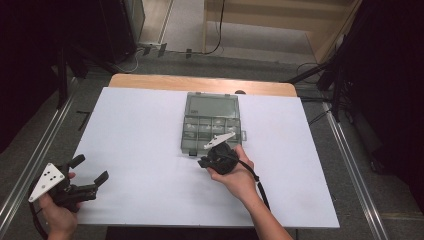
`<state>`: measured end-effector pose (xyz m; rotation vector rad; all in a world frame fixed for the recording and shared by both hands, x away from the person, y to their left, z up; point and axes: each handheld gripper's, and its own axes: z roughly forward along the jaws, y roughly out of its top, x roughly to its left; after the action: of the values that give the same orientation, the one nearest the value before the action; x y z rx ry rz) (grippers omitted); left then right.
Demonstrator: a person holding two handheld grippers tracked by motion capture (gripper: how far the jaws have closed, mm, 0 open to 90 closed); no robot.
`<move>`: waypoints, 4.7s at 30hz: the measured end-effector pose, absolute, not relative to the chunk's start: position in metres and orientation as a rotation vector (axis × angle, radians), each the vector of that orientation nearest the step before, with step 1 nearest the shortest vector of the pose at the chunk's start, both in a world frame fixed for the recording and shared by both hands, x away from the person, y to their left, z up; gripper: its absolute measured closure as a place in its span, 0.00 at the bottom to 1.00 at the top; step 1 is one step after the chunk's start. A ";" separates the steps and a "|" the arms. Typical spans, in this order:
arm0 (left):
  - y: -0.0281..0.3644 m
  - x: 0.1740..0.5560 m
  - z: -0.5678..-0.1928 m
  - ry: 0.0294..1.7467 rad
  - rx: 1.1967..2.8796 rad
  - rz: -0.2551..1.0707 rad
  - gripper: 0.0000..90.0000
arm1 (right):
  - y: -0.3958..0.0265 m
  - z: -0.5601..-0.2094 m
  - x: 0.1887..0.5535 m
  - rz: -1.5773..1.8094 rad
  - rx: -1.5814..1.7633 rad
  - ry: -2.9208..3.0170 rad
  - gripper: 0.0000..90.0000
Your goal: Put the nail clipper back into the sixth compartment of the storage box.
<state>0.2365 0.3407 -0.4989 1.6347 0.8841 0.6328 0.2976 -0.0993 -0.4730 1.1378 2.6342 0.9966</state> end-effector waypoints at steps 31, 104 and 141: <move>0.341 0.237 -0.499 0.888 1.630 0.628 0.00 | -0.104 -0.439 0.309 1.047 1.120 2.583 0.90; 0.341 0.237 -0.499 0.884 1.628 0.624 0.00 | -0.092 -0.443 0.364 1.024 1.209 2.489 0.90; 0.341 0.237 -0.499 0.883 1.628 0.621 0.00 | -0.112 -0.468 0.358 1.183 1.245 2.441 0.31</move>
<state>0.2365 0.3413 -0.4989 1.6284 0.8829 0.6211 0.3583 -0.1117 -0.4679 1.2455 2.4408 1.1829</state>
